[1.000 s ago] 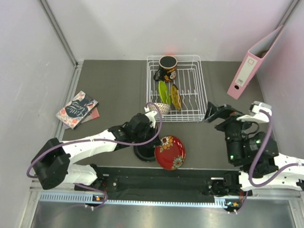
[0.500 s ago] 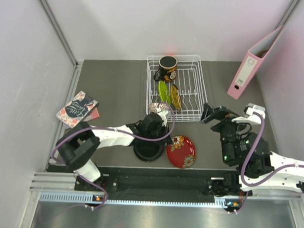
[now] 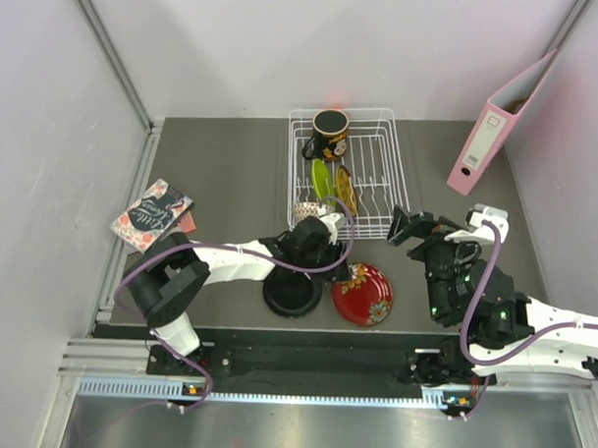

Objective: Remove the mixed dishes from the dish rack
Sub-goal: Place the plate at the center of the board, then pick up the plate from the dish rack.

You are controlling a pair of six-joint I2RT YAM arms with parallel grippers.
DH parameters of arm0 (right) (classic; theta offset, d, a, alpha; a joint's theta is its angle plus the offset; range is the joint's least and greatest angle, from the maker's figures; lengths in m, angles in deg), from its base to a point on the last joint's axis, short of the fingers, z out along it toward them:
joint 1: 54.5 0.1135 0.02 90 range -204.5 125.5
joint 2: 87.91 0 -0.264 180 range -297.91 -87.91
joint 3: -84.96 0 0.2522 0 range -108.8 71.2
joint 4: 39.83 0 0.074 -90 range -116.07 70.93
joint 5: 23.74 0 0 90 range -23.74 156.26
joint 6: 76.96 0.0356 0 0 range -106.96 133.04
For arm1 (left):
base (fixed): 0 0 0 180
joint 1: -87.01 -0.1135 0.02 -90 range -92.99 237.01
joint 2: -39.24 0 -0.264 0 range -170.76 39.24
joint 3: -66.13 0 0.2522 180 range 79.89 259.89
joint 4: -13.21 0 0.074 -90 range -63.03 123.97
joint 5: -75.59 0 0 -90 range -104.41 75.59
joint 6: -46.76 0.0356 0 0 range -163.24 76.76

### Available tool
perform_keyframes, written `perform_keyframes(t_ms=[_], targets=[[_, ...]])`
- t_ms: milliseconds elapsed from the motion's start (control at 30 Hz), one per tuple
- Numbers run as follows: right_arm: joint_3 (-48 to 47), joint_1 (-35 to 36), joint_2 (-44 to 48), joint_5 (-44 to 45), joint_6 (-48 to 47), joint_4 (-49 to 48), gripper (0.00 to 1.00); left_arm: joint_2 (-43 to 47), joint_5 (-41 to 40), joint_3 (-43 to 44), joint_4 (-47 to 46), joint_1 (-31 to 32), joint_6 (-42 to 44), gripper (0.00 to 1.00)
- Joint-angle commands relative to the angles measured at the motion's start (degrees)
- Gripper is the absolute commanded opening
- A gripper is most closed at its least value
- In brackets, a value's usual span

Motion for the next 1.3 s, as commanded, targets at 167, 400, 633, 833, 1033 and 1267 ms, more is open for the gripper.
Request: perform_keyframes(t_ms=[167, 400, 633, 833, 1033, 1267], targets=[[0.42, -0.92, 2.44, -0.01, 3.34, 3.28, 1.0, 5.17, -5.71, 0.36, 6.87, 0.0, 2.8, 0.71], [-1.34, -0.92, 2.44, 0.78, 6.76, 9.7, 1.0, 12.97, -13.52, 3.69, 15.83, -0.09, 4.91, 0.94], [-3.62, -1.44, -1.51, 1.74, 2.2, 11.2, 1.0, 24.41, -27.38, 9.32, 28.83, -0.09, 7.46, 0.99], [-7.4, -16.25, -13.53, -13.17, 4.21, 12.6, 1.0, 37.94, -43.49, 4.85, 34.03, -0.44, 3.25, 0.99], [-26.36, -35.08, -35.99, -43.67, 10.72, 29.45, 1.0, 43.66, -47.12, 1.16, 35.79, -0.62, 0.08, 0.99], [-40.18, -38.53, -50.64, -54.85, 6.24, 31.24, 0.84, 44.81, -44.74, -1.13, 35.09, -0.62, -0.36, 0.99]])
